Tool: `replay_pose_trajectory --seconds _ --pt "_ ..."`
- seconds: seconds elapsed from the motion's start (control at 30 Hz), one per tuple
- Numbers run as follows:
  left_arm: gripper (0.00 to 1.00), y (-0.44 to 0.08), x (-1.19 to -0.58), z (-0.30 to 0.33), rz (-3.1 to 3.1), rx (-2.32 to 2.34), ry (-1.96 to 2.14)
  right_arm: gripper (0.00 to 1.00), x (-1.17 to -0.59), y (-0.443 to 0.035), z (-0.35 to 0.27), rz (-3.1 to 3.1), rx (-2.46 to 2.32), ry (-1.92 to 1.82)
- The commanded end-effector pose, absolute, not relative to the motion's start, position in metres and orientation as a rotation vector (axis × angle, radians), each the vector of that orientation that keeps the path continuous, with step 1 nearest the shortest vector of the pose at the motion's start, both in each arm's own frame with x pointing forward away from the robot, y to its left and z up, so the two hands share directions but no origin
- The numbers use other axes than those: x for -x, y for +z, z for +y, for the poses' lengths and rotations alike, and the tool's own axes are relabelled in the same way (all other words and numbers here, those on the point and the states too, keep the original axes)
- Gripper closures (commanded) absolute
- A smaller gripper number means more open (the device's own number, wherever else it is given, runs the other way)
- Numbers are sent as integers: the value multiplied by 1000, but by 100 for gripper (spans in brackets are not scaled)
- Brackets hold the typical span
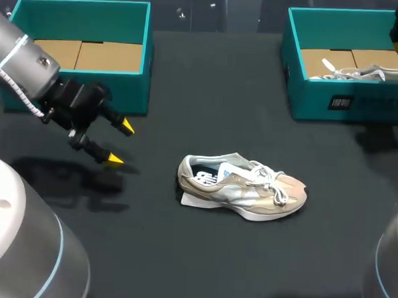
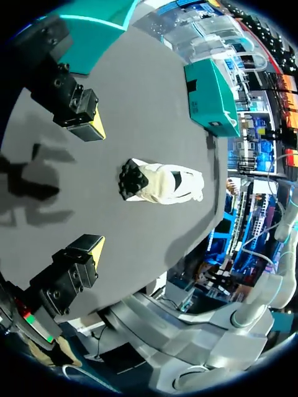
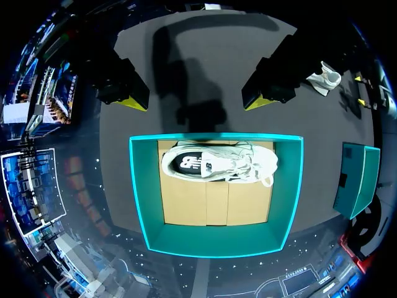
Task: Take the shoe out of the shoebox, open the shoe tongue, remove and reinsert the insole, then place the shoe into the shoebox
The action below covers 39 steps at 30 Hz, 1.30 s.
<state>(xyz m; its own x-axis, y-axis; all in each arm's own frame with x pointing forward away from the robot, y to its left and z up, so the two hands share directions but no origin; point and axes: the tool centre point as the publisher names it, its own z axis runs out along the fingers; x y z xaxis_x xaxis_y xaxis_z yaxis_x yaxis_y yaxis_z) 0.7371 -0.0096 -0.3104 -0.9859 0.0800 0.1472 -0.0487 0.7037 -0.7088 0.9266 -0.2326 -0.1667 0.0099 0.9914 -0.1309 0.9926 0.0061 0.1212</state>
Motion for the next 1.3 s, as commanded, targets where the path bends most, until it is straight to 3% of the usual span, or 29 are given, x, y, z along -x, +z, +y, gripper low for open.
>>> replay_pose_trajectory --seconds 0.03,0.43,1.3 --pt "0 -321 -737 0 -2458 -132 1515 0 -927 -167 -233 2093 -2098 -10" --pt "0 -321 -737 0 -2458 -132 1515 0 -927 -167 -233 2093 -2098 -10" --pt "0 -372 -734 4 -2493 5 1699 0 -927 -167 -233 2093 -2098 -10"
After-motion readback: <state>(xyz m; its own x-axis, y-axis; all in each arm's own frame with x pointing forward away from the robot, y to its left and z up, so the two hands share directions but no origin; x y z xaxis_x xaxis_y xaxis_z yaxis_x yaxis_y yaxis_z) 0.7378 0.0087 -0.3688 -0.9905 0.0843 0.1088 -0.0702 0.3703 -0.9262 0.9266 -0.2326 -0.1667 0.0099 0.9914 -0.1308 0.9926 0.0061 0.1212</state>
